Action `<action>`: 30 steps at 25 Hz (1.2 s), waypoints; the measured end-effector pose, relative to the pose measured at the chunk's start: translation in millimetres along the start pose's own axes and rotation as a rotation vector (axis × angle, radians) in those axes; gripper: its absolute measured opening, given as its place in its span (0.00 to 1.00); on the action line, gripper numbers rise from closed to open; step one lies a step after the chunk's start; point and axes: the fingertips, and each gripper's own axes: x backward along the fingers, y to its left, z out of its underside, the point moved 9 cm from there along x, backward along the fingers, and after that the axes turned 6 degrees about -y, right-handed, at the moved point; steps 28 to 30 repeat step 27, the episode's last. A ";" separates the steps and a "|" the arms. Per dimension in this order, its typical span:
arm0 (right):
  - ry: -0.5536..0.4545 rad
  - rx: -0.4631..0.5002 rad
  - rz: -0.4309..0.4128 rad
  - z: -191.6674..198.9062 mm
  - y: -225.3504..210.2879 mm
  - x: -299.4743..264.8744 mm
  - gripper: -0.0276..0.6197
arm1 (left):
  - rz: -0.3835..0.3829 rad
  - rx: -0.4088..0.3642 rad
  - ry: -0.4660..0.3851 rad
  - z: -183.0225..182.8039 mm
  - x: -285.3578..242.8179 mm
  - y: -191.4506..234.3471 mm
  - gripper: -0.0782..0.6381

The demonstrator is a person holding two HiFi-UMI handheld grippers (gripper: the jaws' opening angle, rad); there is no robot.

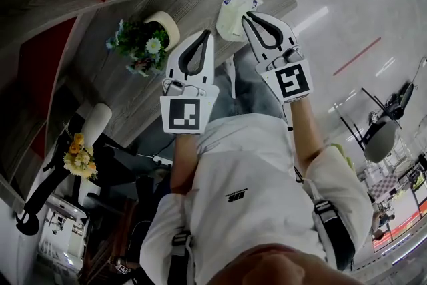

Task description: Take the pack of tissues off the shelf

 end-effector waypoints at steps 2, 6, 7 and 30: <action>-0.009 0.010 0.003 -6.4 1.2 3.2 0.11 | -0.002 0.003 -0.004 -1.9 1.7 -0.6 0.15; -0.029 0.012 0.015 -16.3 3.1 10.1 0.11 | 0.000 -0.003 -0.016 -4.1 3.1 -1.5 0.15; -0.030 0.013 0.016 -17.8 4.1 11.6 0.11 | 0.000 -0.005 -0.018 -4.4 3.6 -1.6 0.15; -0.050 0.034 0.025 -36.9 9.7 31.9 0.11 | 0.012 -0.021 -0.022 -9.8 7.0 -9.5 0.15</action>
